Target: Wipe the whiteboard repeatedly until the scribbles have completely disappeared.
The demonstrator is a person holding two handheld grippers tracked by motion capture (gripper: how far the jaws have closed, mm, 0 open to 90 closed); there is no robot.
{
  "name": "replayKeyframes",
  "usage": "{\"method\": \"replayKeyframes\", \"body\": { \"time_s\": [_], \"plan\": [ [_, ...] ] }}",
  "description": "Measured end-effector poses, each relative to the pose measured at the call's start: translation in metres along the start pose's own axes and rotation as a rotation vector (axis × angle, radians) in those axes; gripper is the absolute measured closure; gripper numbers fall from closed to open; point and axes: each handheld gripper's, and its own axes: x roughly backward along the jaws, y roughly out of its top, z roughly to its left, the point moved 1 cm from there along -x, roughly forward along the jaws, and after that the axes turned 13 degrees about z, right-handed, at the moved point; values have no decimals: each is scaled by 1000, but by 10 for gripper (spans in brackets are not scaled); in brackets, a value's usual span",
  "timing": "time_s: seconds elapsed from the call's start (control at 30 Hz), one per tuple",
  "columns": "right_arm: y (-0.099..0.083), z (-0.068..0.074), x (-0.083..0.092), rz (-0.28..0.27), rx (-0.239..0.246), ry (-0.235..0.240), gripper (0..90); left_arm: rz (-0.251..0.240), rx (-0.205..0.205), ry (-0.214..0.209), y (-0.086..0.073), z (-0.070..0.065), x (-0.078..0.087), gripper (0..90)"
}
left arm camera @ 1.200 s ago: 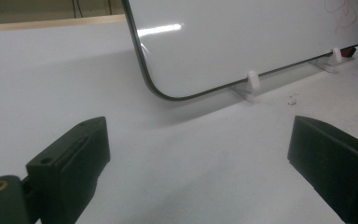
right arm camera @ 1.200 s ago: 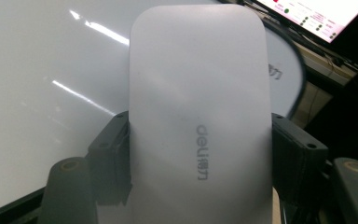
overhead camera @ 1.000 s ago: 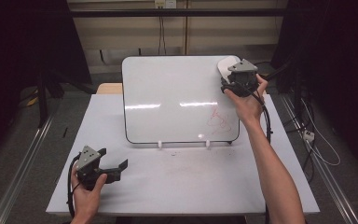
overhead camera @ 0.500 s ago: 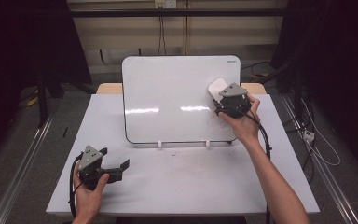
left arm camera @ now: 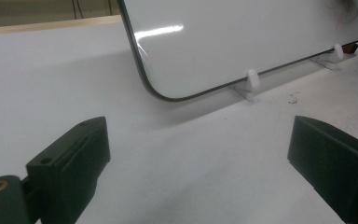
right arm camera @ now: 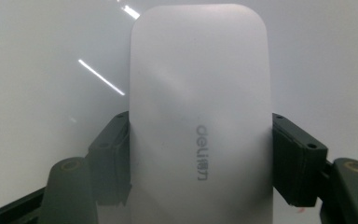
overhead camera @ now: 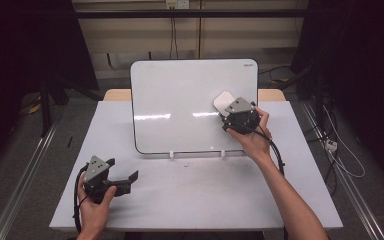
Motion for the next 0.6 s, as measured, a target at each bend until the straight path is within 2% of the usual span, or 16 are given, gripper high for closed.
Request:
{"method": "replayKeyframes", "body": {
  "time_s": [0.4,0.6],
  "plan": [
    [23,-43,0,-24,-79,-43,316,-5,3,-1,0,1,2,54],
    [20,-40,1,-38,-83,-62,316,1,0,-4,0,1,0,54]
  ]
}}
